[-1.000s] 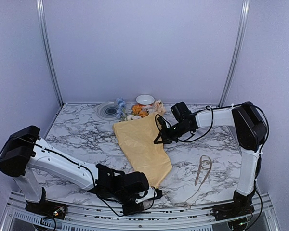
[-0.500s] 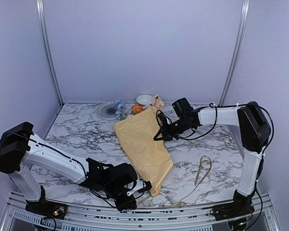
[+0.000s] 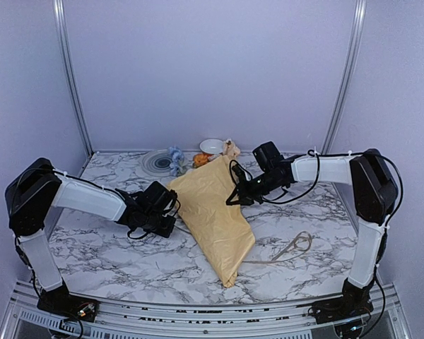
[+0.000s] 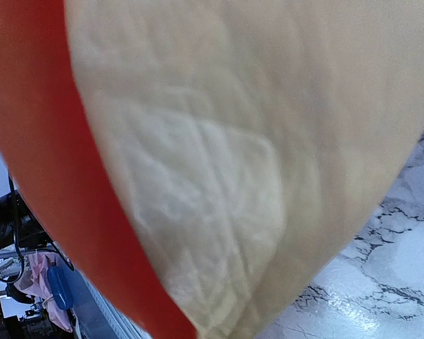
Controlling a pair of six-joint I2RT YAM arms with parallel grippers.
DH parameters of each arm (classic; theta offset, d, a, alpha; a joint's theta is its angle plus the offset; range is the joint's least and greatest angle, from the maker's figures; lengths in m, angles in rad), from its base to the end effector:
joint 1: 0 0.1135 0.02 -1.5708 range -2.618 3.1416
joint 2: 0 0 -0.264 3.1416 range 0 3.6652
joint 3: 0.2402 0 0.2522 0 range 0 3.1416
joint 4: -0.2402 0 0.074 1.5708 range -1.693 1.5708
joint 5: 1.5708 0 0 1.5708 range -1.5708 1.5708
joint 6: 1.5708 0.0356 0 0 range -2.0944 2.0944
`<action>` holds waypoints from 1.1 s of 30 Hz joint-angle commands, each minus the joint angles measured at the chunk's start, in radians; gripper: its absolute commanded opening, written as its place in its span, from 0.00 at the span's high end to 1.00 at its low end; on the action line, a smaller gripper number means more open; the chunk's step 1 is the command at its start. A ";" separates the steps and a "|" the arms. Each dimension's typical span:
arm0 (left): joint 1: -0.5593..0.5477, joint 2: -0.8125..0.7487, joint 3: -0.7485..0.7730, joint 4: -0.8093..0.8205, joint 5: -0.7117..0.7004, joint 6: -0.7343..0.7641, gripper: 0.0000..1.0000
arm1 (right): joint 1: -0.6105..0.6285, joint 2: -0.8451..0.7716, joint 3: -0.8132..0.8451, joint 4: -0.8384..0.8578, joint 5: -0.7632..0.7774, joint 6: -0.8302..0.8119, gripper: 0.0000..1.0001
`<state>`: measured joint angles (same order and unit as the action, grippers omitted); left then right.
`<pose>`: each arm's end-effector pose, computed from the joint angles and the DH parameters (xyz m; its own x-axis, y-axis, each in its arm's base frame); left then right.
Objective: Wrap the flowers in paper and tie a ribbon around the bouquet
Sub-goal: Pick up the left side of the ribbon at the corner of the board, then pick up the right side of the ribbon from the center of the board.
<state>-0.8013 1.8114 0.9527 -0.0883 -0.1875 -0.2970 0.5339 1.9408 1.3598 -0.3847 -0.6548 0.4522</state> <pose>0.2497 -0.2482 0.1352 -0.7244 0.3345 -0.6028 0.4371 0.8990 -0.0263 0.3430 0.2280 0.1913 -0.9435 -0.1551 -0.2928 -0.3219 0.6385 0.6991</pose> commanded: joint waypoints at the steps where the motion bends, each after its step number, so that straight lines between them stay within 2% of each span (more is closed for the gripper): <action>1: 0.056 -0.001 -0.061 -0.140 -0.128 -0.079 1.00 | -0.012 -0.041 0.000 0.019 0.009 0.010 1.00; 8: 0.114 -0.343 -0.178 -0.097 -0.323 -0.143 1.00 | -0.012 -0.041 -0.091 0.078 0.001 0.025 1.00; 12: 0.115 -0.506 -0.195 -0.017 -0.229 -0.056 1.00 | -0.012 -0.032 -0.136 0.129 -0.002 0.042 1.00; 17: 0.059 -0.544 -0.132 -0.008 -0.192 -0.008 1.00 | -0.009 -0.009 -0.181 0.176 -0.012 0.057 1.00; 21: -0.072 -0.475 0.003 0.003 -0.228 0.070 1.00 | -0.008 0.009 -0.200 0.190 -0.014 0.058 1.00; 23: -0.095 -0.403 0.079 0.017 -0.197 0.060 1.00 | -0.008 0.016 -0.213 0.203 -0.014 0.061 1.00; 30: -0.126 0.060 0.353 0.037 0.012 0.041 1.00 | -0.004 0.026 -0.256 0.249 -0.007 0.081 1.00; 33: -0.165 0.201 0.481 -0.003 0.029 0.055 1.00 | -0.002 0.028 -0.267 0.248 -0.001 0.080 1.00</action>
<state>-0.9203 1.8618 1.3243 -0.0273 -0.2447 -0.2634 0.5316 1.9518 1.1046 -0.1646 -0.6533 0.5236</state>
